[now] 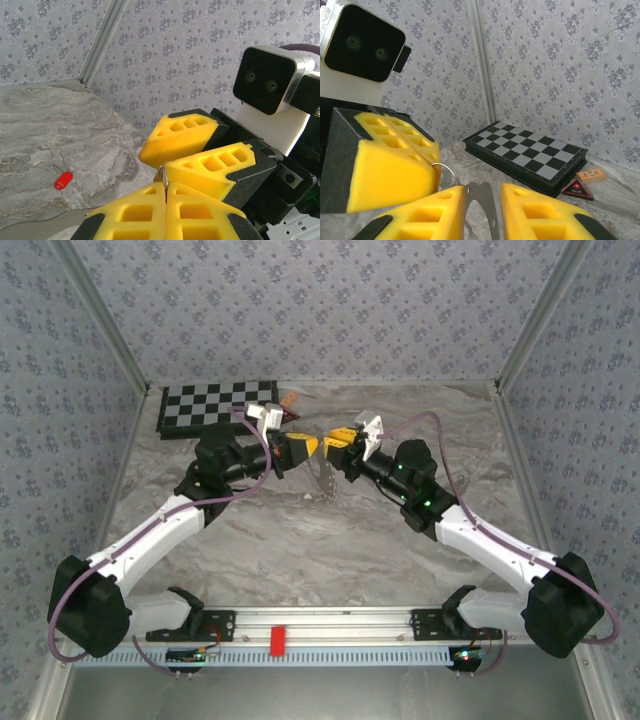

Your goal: Put the keys on the keyring

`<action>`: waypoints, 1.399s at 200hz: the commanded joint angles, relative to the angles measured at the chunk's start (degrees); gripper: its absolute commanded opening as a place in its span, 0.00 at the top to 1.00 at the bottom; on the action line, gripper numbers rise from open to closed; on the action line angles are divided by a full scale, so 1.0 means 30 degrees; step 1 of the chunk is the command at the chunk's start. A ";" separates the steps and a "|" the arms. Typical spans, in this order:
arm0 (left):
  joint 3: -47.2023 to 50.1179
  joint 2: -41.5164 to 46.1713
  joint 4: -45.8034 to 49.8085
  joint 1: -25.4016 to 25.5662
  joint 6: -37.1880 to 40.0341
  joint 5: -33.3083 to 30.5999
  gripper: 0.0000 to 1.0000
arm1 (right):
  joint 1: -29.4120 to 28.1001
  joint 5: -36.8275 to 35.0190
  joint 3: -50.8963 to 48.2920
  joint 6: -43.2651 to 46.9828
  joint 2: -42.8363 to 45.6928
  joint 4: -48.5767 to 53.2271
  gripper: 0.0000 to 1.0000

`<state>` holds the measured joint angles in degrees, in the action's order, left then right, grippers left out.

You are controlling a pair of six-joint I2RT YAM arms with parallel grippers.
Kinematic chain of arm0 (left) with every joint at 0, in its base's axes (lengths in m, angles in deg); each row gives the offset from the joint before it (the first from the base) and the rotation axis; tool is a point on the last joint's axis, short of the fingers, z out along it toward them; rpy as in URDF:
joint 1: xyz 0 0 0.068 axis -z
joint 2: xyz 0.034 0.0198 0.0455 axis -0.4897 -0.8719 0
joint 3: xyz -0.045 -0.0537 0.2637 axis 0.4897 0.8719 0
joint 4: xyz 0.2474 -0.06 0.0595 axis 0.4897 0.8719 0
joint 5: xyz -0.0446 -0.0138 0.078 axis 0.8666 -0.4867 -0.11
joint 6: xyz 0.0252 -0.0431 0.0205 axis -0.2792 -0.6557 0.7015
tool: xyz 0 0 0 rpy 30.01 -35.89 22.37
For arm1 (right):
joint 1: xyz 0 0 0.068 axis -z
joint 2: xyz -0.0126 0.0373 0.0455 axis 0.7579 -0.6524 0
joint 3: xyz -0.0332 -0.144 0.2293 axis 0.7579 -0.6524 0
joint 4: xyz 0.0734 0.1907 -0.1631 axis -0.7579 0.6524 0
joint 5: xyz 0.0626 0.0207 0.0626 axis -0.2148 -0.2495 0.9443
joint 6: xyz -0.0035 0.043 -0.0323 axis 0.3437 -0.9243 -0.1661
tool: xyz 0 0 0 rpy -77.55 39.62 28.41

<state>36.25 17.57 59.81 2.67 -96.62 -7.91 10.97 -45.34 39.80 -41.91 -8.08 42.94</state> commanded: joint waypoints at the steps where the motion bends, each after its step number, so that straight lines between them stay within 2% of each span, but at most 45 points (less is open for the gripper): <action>1: -0.0247 0.0677 -0.0588 0.0119 0.0450 0.0131 1.00 | -0.0161 0.0587 0.0602 0.0056 -0.0052 -0.0037 0.75; 112: -0.0050 0.0760 -0.0590 0.0126 0.0569 -0.0180 1.00 | -0.0023 0.1172 -0.0197 -0.0294 0.0645 -0.1225 0.75; 156: -0.0020 0.0768 -0.0529 0.0134 0.0573 -0.0293 1.00 | -0.0035 0.0411 -0.0429 -0.0503 0.0820 -0.1698 0.75; 191: -0.0043 0.0767 -0.0633 0.0129 0.0558 -0.0048 1.00 | -0.0039 0.1622 0.0070 -0.0501 0.0404 -0.1291 0.82; 280: -0.0051 0.0717 -0.0836 0.0150 0.0540 0.0495 1.00 | 0.0653 0.4153 0.0589 -0.2016 -0.0584 -0.1890 0.85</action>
<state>36.47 18.22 60.05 2.67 -96.18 -8.48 12.33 -36.77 39.54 -45.14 -8.95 39.92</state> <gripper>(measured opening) 0.045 0.151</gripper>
